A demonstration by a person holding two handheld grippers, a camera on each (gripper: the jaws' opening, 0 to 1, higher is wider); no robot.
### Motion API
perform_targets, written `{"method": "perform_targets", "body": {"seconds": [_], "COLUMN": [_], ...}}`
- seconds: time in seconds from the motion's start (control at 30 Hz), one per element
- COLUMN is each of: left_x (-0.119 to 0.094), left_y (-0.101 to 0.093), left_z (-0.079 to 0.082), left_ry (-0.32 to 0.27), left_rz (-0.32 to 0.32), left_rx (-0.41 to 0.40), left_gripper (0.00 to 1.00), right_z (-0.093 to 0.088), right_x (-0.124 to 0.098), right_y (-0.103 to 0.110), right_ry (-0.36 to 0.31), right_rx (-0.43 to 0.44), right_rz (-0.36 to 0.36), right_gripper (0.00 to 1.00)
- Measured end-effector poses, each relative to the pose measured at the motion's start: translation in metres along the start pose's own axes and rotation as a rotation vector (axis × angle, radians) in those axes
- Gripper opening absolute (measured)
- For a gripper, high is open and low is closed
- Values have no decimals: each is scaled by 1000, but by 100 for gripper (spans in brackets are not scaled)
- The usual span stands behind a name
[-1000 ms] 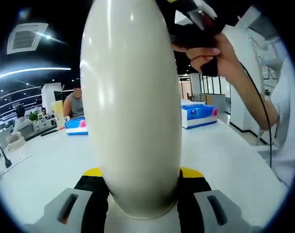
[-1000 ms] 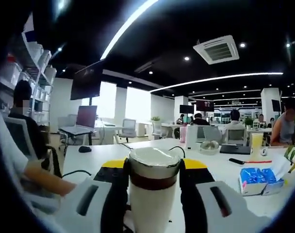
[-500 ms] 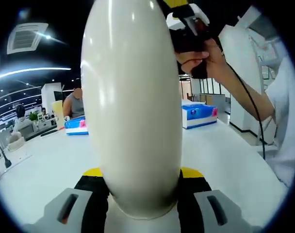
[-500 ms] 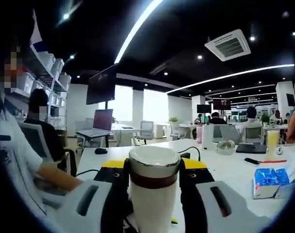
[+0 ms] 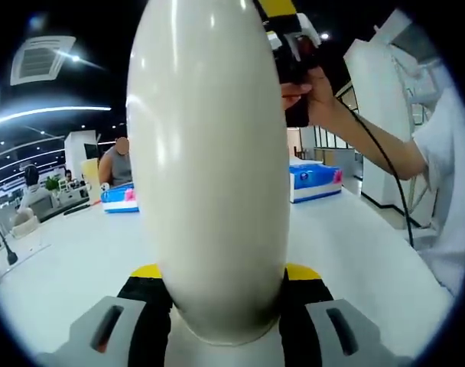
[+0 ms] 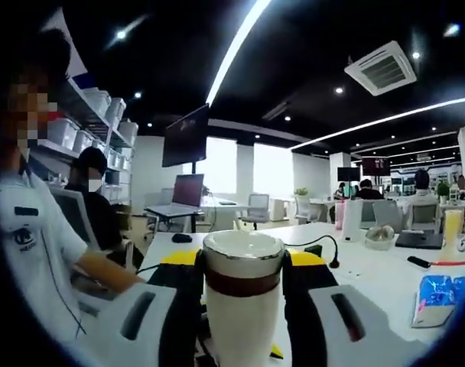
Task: Grasp the water cup twist off the cup lid place the cup lid on the table
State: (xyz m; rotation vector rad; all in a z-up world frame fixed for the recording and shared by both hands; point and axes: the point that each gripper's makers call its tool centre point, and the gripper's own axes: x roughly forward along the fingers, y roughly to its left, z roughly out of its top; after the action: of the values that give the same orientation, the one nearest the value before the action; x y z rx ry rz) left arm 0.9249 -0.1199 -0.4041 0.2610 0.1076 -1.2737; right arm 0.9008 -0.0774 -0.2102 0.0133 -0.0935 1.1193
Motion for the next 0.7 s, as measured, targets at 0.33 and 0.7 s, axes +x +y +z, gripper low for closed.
{"method": "perform_targets", "body": {"seconds": [0.33, 0.7], "left_x": [0, 0], "left_y": [0, 1], "left_z": [-1, -1], "left_ry": [4, 4], "left_rz": [-1, -1], "left_rx": [-9, -10], "left_gripper": [56, 56], "right_z": [-1, -1], "right_x": [-2, 0], "right_y": [-3, -1], "right_ry": [-12, 16], "right_rx": [14, -24], "right_rz": [8, -17], "right_gripper": [44, 44]}}
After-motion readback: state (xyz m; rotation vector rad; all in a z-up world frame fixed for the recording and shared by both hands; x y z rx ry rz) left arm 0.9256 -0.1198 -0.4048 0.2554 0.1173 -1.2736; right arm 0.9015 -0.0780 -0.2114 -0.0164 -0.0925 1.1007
